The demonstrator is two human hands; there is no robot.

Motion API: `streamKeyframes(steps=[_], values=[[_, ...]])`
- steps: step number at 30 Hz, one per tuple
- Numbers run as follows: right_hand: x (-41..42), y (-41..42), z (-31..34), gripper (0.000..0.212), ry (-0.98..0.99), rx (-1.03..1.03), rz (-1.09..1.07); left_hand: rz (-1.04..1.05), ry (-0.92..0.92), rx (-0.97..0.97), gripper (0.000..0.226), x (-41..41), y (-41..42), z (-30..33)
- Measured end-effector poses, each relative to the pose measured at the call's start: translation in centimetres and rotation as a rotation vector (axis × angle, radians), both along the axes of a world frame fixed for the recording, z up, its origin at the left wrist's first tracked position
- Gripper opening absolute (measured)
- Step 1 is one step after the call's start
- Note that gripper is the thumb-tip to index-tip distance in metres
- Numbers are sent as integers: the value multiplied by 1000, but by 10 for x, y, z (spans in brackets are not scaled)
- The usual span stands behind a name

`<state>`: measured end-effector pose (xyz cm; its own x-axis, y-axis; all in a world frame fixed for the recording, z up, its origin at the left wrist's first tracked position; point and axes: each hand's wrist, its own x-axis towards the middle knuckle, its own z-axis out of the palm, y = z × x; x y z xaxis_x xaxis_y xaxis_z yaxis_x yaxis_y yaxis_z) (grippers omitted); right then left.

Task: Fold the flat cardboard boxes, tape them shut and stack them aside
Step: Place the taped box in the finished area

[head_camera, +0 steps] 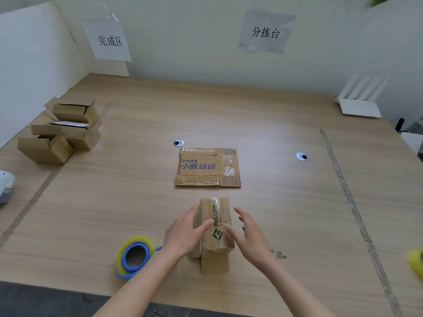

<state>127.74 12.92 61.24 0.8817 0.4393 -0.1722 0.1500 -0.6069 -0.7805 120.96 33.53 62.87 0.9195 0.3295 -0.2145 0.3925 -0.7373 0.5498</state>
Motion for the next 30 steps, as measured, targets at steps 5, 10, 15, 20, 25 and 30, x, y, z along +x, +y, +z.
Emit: streamKeyframes(steps=[5,10,15,20,25,30], values=[[6,10,-4,47,355,169,-58,107,-5,-236,74,14,-16,-12],[7,-1,12,48,318,227,-52,222,-86,-363,74,11,-34,1],[15,-14,69,59,256,305,-13,234,-207,-472,96,11,-43,52],[25,-16,146,54,215,413,52,209,-368,-578,94,12,-47,124],[27,-9,215,44,244,579,-73,208,-508,-789,50,9,-53,207],[25,0,272,37,125,631,-54,247,-699,-760,16,0,-51,267]])
